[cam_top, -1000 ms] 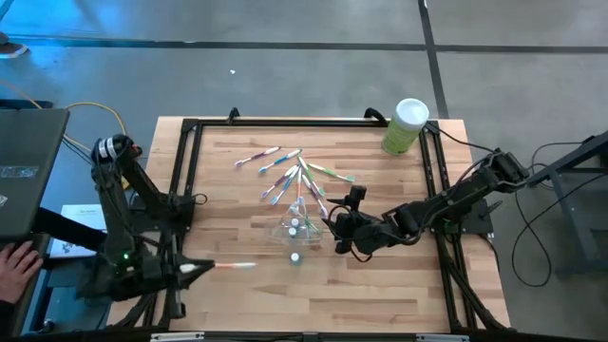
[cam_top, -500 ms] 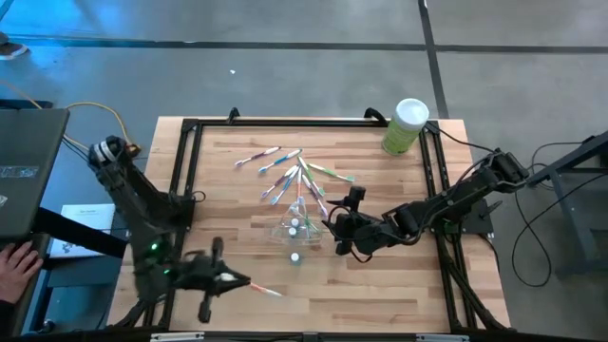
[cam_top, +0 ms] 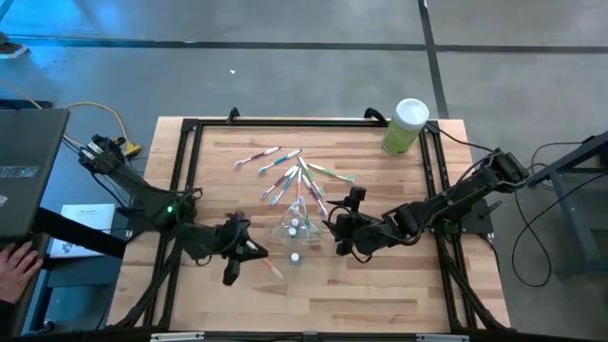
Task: Pick & Place toothbrushing station
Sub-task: Put the orange toothbrush into the transparent organizer
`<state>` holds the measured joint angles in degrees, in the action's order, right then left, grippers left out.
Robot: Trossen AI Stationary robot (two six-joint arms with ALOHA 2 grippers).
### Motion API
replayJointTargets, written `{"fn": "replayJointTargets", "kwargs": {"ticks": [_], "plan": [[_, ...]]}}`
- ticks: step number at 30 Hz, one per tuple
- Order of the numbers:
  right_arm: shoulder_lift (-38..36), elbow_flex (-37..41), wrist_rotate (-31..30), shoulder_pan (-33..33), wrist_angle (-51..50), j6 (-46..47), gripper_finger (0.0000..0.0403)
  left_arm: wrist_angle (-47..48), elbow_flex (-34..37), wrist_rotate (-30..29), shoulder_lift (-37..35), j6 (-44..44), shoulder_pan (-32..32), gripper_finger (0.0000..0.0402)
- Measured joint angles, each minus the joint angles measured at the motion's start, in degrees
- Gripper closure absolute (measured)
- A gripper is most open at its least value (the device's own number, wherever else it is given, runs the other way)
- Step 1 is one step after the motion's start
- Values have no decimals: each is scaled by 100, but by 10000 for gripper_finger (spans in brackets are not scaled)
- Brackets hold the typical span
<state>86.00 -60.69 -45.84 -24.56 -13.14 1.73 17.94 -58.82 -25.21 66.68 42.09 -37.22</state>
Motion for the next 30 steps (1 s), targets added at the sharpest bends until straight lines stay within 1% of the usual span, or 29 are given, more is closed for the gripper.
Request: {"fn": "replayJointTargets", "kwargs": {"ticks": [3, 5, 8, 12, 14, 19, 30], "plan": [[0, 0, 2, 50, -2, -6, 147, 481, -181, 239, 0, 2, 151, 398], [0, 0, 13, 96, -3, -25, 147, 667, -208, 273, 2, 59, 261, 398], [1, 0, 187, 178, -3, -32, 147, 1083, -268, 280, 2, 131, 470, 398], [2, 2, 455, 300, -4, -35, 147, 1326, -283, 290, 1, 140, 775, 396], [2, 2, 562, 356, -5, -37, 147, 1402, -283, 418, -22, 143, 904, 394], [2, 68, 579, 431, 52, -39, 147, 1856, -287, 496, -60, 127, 1191, 396], [3, 396, 597, 688, 276, -39, 147, 1913, -287, 433, -84, -469, 1895, 396]]}}
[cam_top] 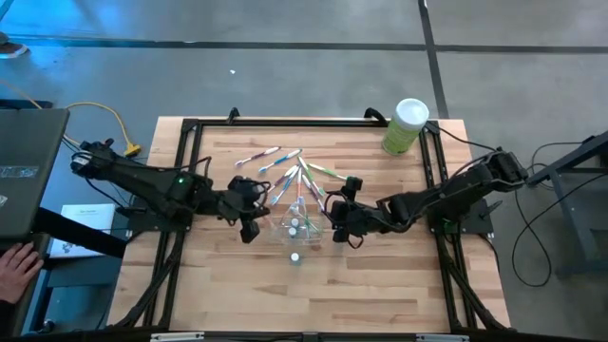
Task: Pick & Place toothbrushing station
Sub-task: Put the orange toothbrush into the transparent organizer
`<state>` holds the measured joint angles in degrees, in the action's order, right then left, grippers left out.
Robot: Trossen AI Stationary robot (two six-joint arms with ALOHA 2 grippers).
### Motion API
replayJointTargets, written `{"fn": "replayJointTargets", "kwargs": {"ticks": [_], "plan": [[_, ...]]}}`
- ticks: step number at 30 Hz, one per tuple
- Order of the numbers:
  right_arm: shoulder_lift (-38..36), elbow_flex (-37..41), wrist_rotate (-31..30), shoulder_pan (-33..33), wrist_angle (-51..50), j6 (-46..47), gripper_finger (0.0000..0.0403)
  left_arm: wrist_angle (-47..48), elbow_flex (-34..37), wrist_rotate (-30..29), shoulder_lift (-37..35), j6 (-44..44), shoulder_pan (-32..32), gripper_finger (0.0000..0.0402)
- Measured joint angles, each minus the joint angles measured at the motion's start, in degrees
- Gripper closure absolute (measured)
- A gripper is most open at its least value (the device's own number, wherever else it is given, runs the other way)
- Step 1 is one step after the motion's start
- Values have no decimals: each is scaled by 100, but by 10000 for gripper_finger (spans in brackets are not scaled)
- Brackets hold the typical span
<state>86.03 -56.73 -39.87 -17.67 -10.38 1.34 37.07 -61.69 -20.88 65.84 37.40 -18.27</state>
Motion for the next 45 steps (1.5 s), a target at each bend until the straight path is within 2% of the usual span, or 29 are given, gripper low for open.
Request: {"fn": "replayJointTargets", "kwargs": {"ticks": [11, 32, 39, 45], "plan": [[1, 57, 276, 134, 77, -88, 147, 194, 0, -37, 465, -76, 361, 396], [1, 57, 264, 131, 82, -157, 147, 197, 2, -21, 1497, -56, 353, 381], [1, 55, 273, 131, 77, -146, 147, 183, 2, -453, 1645, -58, 227, 374], [1, 55, 275, 131, 75, -142, 147, 134, 2, -780, 1813, -324, 59, 334]]}}
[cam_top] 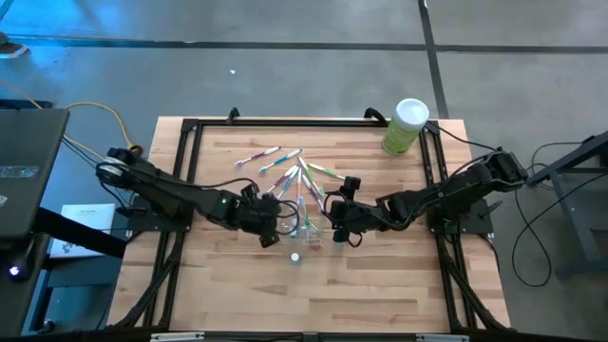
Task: Pick & Place toothbrushing station
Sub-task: Put the orange toothbrush into the transparent organizer, then put the green toothbrush into the transparent organizer
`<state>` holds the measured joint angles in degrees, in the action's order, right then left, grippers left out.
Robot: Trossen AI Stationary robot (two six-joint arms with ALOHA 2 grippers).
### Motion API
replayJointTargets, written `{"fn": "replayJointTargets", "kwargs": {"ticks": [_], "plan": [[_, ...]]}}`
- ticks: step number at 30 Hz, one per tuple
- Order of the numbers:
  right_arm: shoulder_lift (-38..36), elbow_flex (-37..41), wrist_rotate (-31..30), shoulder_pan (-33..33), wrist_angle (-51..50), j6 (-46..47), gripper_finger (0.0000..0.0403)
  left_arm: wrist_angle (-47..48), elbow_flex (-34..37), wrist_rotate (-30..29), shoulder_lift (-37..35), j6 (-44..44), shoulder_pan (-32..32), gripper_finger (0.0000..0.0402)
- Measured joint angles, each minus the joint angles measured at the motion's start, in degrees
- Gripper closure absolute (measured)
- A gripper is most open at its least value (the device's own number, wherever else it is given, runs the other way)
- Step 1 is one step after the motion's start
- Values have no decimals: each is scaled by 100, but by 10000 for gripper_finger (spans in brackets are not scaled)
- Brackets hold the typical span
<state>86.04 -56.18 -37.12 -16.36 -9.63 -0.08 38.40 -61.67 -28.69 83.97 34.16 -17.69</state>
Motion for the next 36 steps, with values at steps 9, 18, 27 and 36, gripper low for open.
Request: {"fn": "replayJointTargets", "kwargs": {"ticks": [9, 18, 27, 36], "plan": [[0, 0, 4, 1, 0, -17, 147, -78, -7, -127, -118, -13, -120, 275], [-235, -2, -582, -91, 5, -169, 147, -42, -7, -122, -906, 208, -629, 272], [-1030, -13, -629, -164, -597, -15, 147, 498, -9, -122, -1829, 218, -1363, 272], [-1521, -10, -4, 643, -1624, 481, 147, 837, -9, -169, -1953, -31, -1550, 272]]}}
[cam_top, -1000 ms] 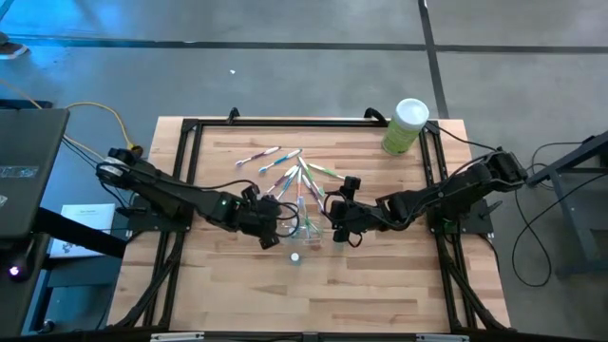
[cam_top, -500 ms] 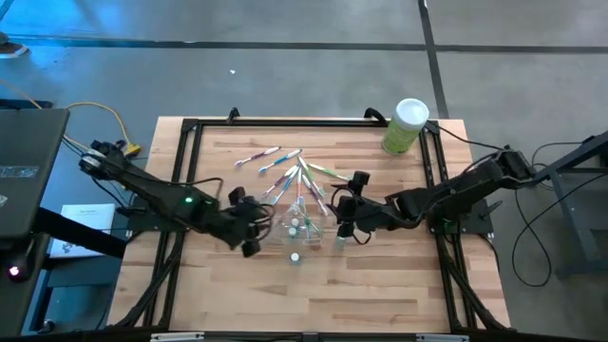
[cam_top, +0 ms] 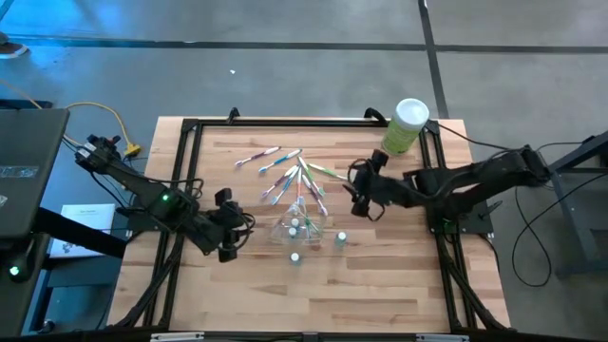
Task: Pick & Place toothbrushing station
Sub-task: Put the green toothbrush into the transparent organizer
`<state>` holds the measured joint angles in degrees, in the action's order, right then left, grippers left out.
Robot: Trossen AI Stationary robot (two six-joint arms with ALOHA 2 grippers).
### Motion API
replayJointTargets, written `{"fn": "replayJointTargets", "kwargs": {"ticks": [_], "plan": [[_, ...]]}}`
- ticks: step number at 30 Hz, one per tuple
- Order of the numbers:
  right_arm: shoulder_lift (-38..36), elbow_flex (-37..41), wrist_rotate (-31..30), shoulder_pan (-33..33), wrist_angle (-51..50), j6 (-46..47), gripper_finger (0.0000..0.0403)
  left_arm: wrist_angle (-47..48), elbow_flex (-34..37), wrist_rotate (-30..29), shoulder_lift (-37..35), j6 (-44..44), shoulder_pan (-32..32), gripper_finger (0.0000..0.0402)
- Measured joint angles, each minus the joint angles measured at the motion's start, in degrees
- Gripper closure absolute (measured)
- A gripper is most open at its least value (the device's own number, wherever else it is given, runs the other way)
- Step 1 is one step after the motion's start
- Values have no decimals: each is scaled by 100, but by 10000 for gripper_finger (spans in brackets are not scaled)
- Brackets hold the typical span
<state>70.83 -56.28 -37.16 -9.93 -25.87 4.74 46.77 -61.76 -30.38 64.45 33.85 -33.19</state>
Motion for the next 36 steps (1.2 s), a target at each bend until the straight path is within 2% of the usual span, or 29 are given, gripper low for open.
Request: {"fn": "replayJointTargets", "kwargs": {"ticks": [6, 13, 19, 25, 30, 33, 36], "plan": [[131, 10, 1654, 912, -191, 130, 147, -5, 0, 189, 4, 97, -2, 272], [352, 12, 1822, 1859, -228, 126, 147, -3, 0, 254, 4, 363, -14, 272], [350, 180, 3041, 2799, -117, 104, 147, -2, 2, 256, 4, 417, -190, 272], [354, 1248, 3800, 3447, 1166, 54, 147, -1, 9, 247, 4, 377, -460, 272], [354, 2163, 4570, 3545, 2654, -40, 147, -3, 11, 153, 4, 370, -516, 272], [354, 2623, 4649, 3508, 3333, -89, 147, -3, 11, 130, 5, 369, -476, 272], [354, 2876, 4305, 3501, 3592, -331, 147, -8, 11, 124, 66, 369, -423, 272]]}}
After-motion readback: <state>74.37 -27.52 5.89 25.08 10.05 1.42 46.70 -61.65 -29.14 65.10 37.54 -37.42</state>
